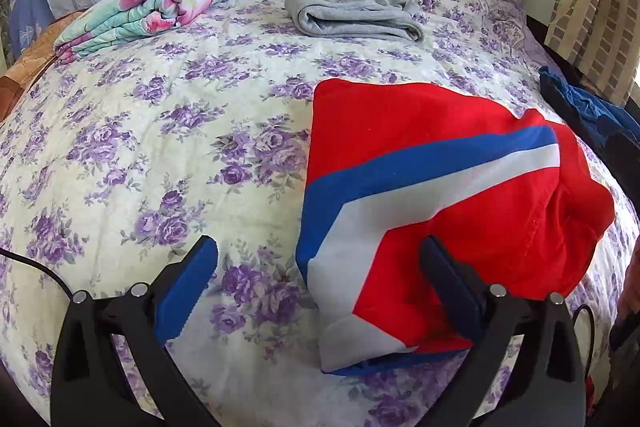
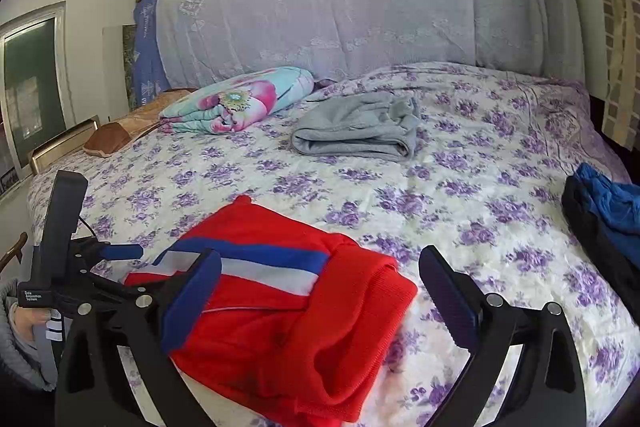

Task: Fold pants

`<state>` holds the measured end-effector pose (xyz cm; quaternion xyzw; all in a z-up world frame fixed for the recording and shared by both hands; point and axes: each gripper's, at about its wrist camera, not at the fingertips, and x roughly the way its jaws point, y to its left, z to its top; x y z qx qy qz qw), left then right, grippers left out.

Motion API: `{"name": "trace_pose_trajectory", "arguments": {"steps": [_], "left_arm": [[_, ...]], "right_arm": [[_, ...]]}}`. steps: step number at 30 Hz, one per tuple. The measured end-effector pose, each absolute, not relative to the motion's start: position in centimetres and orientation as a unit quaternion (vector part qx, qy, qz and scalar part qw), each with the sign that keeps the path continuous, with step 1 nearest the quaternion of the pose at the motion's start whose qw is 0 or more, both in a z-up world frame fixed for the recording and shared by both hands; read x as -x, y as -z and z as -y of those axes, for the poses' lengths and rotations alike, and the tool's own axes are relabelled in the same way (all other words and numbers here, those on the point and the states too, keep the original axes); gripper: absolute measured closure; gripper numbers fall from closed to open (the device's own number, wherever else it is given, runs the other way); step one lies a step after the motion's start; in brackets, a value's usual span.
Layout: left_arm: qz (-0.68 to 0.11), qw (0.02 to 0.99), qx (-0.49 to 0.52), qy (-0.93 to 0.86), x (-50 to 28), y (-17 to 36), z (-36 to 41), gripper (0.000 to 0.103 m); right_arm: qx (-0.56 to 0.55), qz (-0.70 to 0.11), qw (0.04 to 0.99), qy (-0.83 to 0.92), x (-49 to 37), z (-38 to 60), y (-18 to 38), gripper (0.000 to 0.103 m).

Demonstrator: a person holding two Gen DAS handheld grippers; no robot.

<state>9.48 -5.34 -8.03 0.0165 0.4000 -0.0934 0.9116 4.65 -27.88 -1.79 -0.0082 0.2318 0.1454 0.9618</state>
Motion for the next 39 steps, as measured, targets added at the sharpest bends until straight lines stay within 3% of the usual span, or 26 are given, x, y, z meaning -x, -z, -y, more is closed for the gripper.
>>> {"name": "trace_pose_trajectory", "arguments": {"steps": [9, 16, 23, 32, 39], "left_arm": [[-0.397, 0.913, -0.034, 0.092, -9.5, 6.7, 5.4, 0.004], [-0.372, 0.924, -0.025, 0.085, -12.5, 3.2, 4.0, 0.004], [-0.426, 0.898, -0.054, 0.095, -17.5, 7.1, 6.4, 0.004], [-0.440, 0.894, -0.001, 0.091, -17.5, 8.1, 4.3, 0.004], [-0.429, 0.894, 0.027, 0.126, -13.0, 6.4, 2.6, 0.005]], "right_arm": [[0.035, -0.213, 0.955, -0.202, -4.9, 25.1, 1.3, 0.008], [0.006, -0.249, 0.939, -0.236, -4.1, 25.7, 1.9, 0.006], [0.062, -0.325, 0.910, -0.249, -4.5, 24.2, 6.0, 0.004], [0.038, -0.308, 0.914, -0.263, -4.1, 25.2, 6.0, 0.004], [-0.063, -0.293, 0.925, -0.235, -3.7, 30.4, 4.3, 0.004]]}}
